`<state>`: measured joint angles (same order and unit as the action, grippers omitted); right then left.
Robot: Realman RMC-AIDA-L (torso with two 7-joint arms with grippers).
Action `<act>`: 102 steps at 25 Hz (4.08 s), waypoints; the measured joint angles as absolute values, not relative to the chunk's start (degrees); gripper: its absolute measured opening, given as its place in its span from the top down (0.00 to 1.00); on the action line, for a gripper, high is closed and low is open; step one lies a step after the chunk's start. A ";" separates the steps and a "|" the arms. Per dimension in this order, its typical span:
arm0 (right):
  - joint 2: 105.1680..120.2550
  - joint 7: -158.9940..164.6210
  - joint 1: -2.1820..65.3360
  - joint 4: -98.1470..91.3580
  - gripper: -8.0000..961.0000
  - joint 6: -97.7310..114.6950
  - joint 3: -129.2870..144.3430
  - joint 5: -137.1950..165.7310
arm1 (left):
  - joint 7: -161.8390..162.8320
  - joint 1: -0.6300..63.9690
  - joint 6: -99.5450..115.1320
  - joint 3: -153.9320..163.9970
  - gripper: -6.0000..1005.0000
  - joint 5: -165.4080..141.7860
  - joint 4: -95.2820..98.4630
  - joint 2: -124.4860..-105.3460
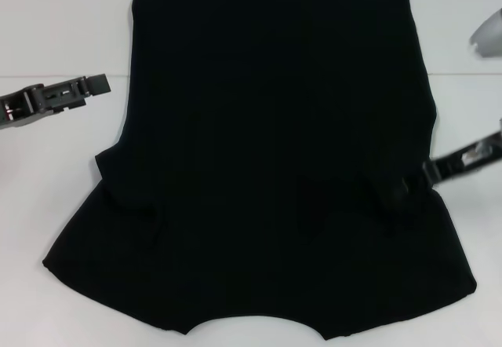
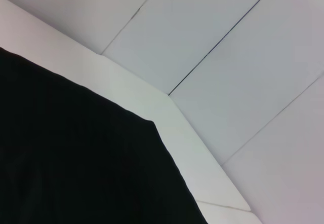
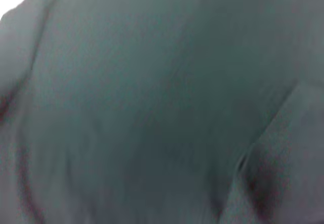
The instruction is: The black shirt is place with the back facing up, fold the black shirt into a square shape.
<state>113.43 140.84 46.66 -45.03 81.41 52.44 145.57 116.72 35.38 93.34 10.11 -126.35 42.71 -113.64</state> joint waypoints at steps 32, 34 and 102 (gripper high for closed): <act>107.96 139.61 43.65 -38.73 0.10 81.08 36.94 131.87 | 138.84 32.31 95.31 14.47 0.13 -155.79 50.18 -113.94; 107.94 139.53 43.60 -38.68 0.10 80.96 36.92 131.86 | 139.09 32.27 94.87 14.74 0.16 -155.88 49.97 -114.11; 111.58 137.48 37.62 -40.25 0.20 89.80 40.73 149.21 | 138.08 35.35 92.65 17.28 0.98 -150.79 44.20 -113.99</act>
